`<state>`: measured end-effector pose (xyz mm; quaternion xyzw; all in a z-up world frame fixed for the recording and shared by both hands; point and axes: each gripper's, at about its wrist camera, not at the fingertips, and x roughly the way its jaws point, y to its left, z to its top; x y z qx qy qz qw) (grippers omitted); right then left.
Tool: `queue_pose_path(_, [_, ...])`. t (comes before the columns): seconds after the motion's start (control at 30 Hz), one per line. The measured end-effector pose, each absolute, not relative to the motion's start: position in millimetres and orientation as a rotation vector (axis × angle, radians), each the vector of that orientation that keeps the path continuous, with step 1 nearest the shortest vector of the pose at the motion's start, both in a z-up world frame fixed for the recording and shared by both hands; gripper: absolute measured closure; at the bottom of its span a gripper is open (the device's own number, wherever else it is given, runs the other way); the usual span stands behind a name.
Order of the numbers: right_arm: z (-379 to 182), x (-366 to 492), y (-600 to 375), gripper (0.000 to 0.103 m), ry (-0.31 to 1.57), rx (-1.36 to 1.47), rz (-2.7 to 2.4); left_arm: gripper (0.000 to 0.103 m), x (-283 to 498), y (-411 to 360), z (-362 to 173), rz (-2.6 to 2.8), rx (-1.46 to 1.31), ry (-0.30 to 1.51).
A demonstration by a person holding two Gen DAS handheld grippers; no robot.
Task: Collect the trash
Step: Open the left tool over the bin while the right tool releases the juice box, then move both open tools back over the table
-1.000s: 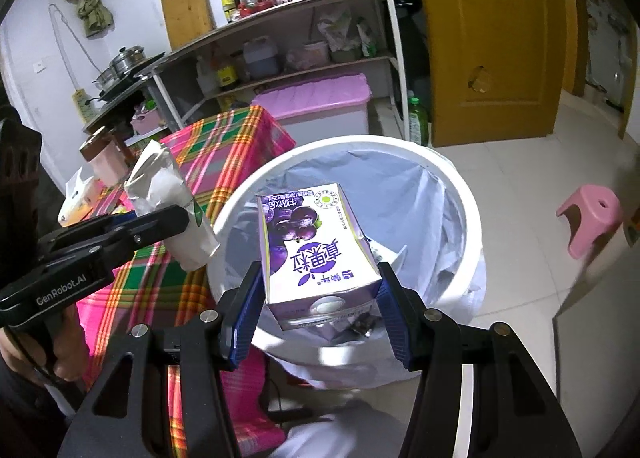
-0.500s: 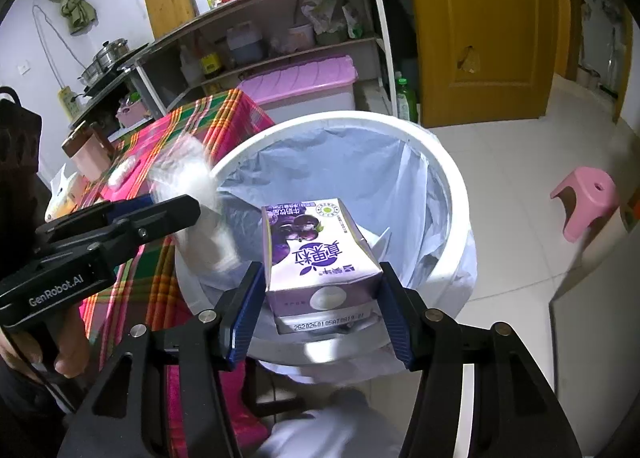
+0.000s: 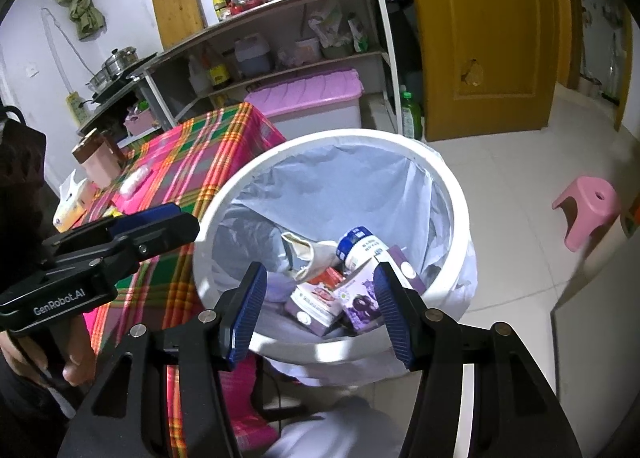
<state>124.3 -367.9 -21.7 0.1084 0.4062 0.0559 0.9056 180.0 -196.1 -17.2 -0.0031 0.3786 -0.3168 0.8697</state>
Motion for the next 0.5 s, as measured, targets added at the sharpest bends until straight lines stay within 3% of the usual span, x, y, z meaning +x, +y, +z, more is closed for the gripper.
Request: queue_pose_path(0.5, [1.7, 110.1, -320.5, 0.047, 0.782, 0.168, 0.195, 0.061, 152.4, -141.0, -2.8, -0.535, -0.033, 0.753])
